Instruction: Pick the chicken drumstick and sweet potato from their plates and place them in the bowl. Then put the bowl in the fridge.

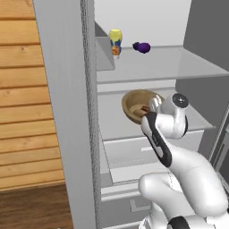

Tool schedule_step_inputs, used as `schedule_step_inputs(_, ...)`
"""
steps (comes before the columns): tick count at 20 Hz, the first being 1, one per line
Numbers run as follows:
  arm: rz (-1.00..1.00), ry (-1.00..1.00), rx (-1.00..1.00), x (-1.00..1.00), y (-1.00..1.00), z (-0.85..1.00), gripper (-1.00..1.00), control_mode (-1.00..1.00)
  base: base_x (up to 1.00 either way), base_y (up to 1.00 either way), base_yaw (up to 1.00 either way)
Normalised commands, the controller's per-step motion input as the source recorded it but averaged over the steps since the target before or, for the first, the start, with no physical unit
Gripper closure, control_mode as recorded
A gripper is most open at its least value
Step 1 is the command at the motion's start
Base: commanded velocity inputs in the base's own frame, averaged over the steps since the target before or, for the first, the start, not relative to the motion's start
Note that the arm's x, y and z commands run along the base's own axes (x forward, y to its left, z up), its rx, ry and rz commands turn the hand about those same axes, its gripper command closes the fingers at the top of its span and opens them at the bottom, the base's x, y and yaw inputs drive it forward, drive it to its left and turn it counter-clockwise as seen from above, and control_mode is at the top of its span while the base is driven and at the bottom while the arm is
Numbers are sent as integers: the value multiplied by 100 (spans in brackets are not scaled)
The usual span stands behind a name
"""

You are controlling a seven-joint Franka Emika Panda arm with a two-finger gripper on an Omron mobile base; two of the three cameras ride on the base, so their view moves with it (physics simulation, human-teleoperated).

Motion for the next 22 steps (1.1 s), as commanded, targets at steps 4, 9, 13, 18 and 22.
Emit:
schedule_step_inputs(4, -8, 19, -1, 52, 0, -29, 100, -100, 0, 0, 0)
schedule_step_inputs(9, -3, 8, 0, 25, 0, -49, 100, -100, 0, 0, 0)
schedule_step_inputs(13, 0, -10, 0, 0, 0, -88, 100, -100, 0, 0, 0)
schedule_step_inputs(18, 1, -5, 0, 7, 1, -51, 100, -100, 0, 0, 0)
schedule_step_inputs(22, 0, 0, 0, 1, 0, -32, 100, -100, 0, 0, 0)
